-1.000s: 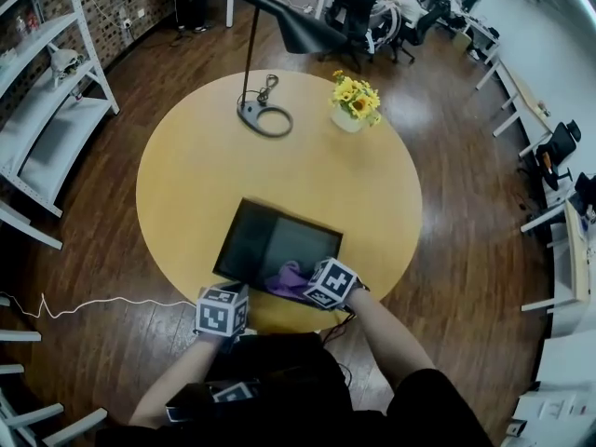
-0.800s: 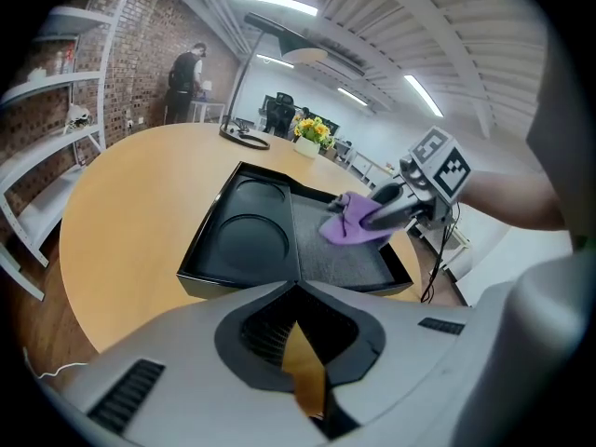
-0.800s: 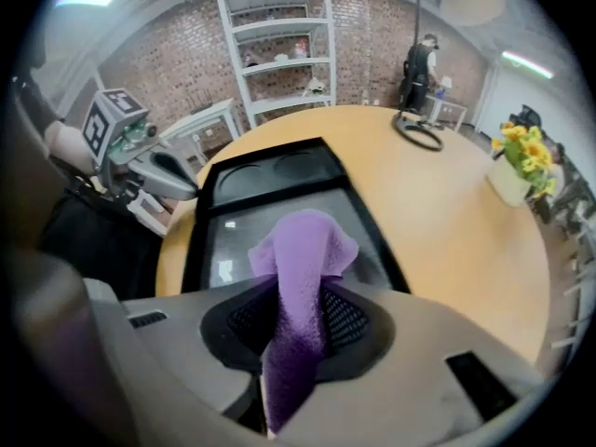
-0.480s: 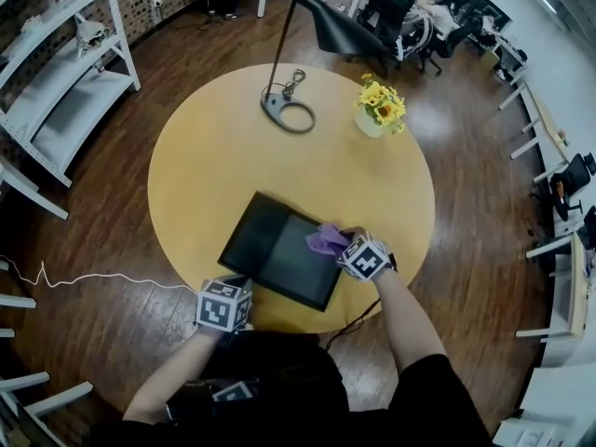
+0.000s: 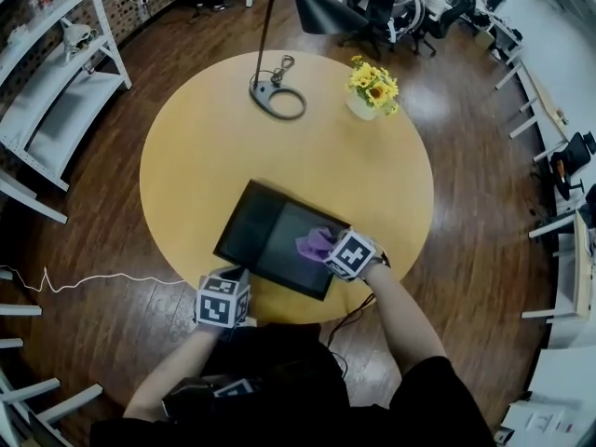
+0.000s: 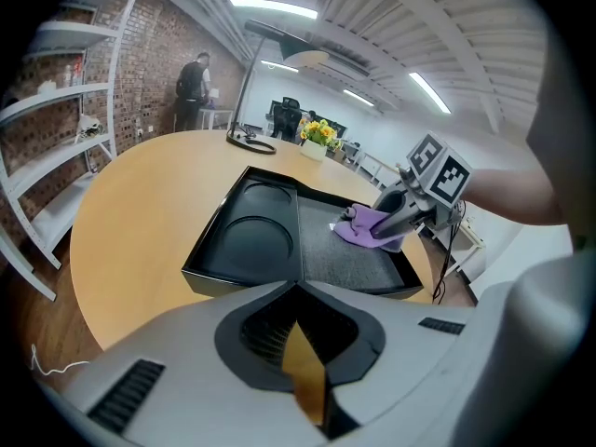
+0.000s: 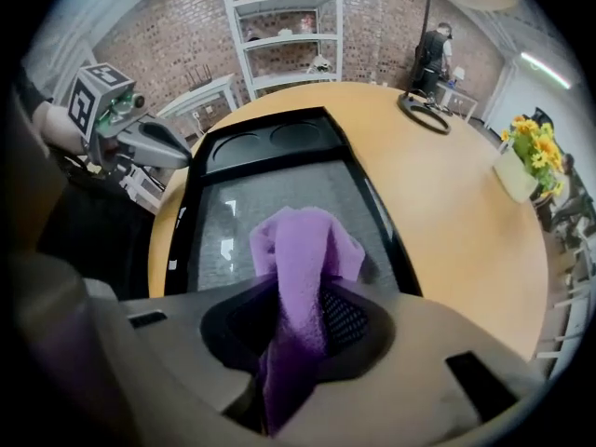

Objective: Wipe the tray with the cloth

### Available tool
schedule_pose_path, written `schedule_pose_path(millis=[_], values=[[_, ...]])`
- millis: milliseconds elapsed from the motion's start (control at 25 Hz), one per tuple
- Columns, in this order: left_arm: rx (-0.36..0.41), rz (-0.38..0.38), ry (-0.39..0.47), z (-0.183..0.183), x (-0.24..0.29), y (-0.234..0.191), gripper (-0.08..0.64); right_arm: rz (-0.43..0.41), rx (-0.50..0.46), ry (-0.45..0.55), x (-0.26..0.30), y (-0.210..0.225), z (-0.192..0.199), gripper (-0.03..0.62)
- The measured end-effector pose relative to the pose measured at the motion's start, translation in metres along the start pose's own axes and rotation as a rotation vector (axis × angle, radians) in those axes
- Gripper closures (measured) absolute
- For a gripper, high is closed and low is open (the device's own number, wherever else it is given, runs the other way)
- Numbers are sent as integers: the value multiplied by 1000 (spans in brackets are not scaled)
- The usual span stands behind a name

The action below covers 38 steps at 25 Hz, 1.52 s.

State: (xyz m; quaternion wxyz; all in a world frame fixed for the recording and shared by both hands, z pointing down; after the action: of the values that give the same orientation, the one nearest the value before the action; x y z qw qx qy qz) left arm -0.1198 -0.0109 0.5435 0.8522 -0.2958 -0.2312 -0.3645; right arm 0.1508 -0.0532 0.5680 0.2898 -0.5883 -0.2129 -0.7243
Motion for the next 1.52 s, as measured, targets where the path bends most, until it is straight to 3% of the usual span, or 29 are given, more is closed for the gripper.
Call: schedule_pose_path(millis=[280, 560, 880, 960, 1040, 1120, 1160, 1280, 1360, 1440, 1520], values=[[7, 13, 8, 1, 0, -3, 558, -133, 41, 10, 1, -49, 7, 499], [-24, 30, -1, 0, 1, -6, 558, -206, 137, -6, 3, -77, 6, 499], [-60, 73, -16, -1, 7, -13, 557, -177, 208, 24, 4, -77, 11, 499], [-69, 124, -31, 0, 8, -16, 557, -164, 212, 33, 5, -79, 13, 499], [-93, 273, -26, -2, 6, -17, 557, -160, 209, 31, 6, -80, 14, 499], [-148, 414, 43, -10, -2, -21, 557, -171, 207, 24, 6, -77, 15, 499], [-165, 422, 93, -17, -9, -28, 557, -184, 208, 19, 6, -74, 15, 498], [-97, 244, 189, -37, -27, -61, 557, -255, 227, -9, 8, -65, 8, 497], [9, 146, 131, -41, -24, -77, 557, -297, 256, -7, 5, -57, 4, 498], [89, 145, 37, -39, -11, -80, 422, -310, 302, 50, -3, -46, -4, 498], [110, 177, -7, -36, 1, -79, 363, -295, 336, 138, -14, -34, -21, 498]])
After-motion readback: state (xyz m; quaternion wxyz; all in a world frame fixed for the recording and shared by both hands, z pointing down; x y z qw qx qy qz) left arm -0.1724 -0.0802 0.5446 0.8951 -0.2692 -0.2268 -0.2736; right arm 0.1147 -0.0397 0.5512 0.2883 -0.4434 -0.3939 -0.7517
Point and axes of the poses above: the fingertips, and each gripper's own axes: x forward along the fingers, y to its right, z out of its underside, the point moved 10 cm from there along -x, backward along the fingers, and after that the axes turned 4 degrees about z, right-handed, at the moved point
